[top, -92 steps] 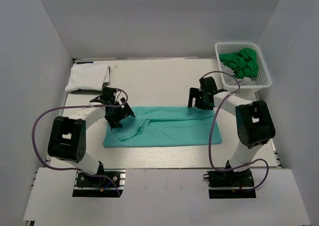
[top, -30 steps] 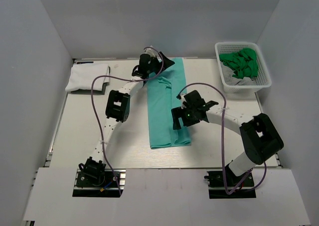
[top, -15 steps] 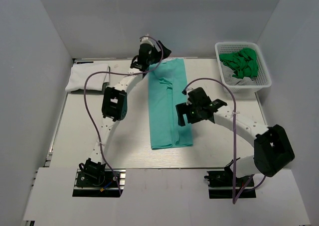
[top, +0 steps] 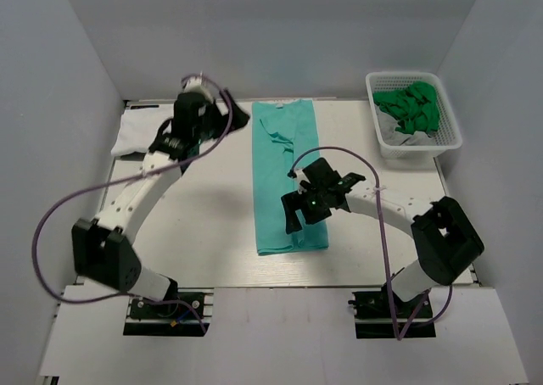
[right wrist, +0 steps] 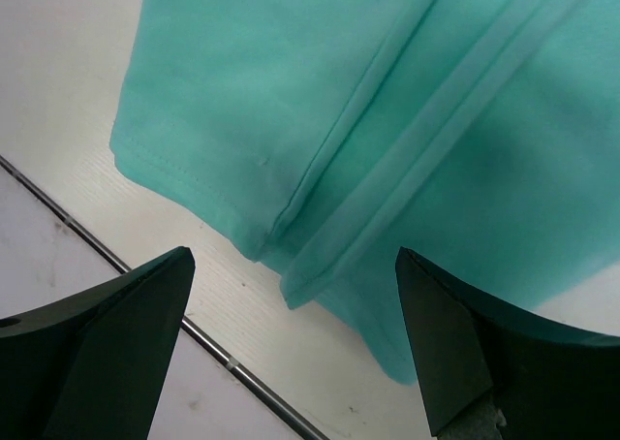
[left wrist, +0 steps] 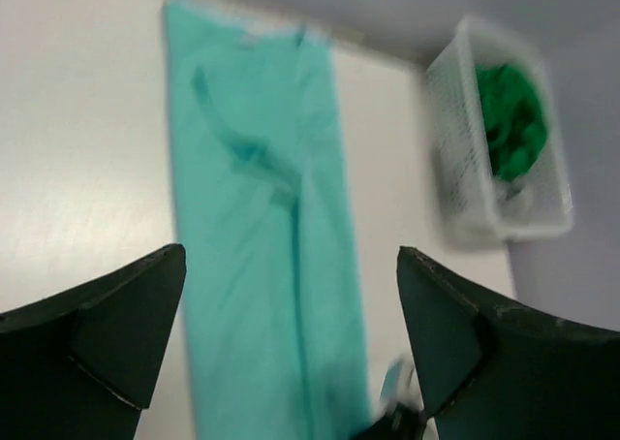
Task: Fold and stack the t-shirts
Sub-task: Rotate the tshirt 90 degrees, then grab the bottom of the folded rectangular tshirt with both arms
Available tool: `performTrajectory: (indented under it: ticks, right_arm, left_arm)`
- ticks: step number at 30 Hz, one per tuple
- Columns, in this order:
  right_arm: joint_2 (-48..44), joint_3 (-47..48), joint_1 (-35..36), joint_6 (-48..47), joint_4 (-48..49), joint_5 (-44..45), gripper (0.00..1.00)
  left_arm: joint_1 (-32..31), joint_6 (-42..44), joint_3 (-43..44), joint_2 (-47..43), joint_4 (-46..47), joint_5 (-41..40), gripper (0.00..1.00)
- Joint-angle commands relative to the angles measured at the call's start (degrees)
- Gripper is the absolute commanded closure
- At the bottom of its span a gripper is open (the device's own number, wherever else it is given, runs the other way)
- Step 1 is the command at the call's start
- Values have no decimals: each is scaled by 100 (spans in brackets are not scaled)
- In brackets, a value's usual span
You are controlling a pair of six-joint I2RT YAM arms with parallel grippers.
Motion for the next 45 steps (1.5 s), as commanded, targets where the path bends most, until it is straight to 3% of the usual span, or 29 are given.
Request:
performTrajectory:
  ticks: [1, 2, 7, 12, 19, 25, 28, 31, 37, 45]
  right_arm:
    - [196, 47, 126, -192, 212, -560, 10]
    - [231, 30, 135, -210, 316, -604, 10]
    - [425, 56, 257, -289, 378, -903, 10]
    - [679, 205, 354, -438, 388, -1307, 10]
    - [1163, 355, 407, -360, 370, -1263, 10]
    - [883, 530, 381, -210, 239, -1027, 10]
    - [417, 793, 355, 141, -16, -430, 10]
    - [-187, 882, 319, 510, -262, 518, 10]
    - [-541, 646, 144, 1512, -1324, 1617, 10]
    - [-849, -383, -102, 1777, -1467, 1049, 10]
  left_arm:
    - [-21, -295, -1754, -1048, -585, -111, 0]
    - [-21, -357, -2236, -1338, -681, -32, 0]
    - [-21, -753, -2943, -2762, -1744, -109, 0]
    - [-21, -877, -2944, -3160, -2658, -330, 0]
    - [-21, -877, -2830, -3160, -3125, -383, 0]
    - [-100, -701, -2707, -3055, -3073, -102, 0]
    - [-100, -552, -2707, -2810, -3011, 205, 0]
    - [-153, -167, -2707, -2546, -2687, 1012, 0]
    - [-407, -33, -2961, -1597, -2265, 2014, 0]
    - [-1180, 20, -3375, -832, -2018, 2280, 0]
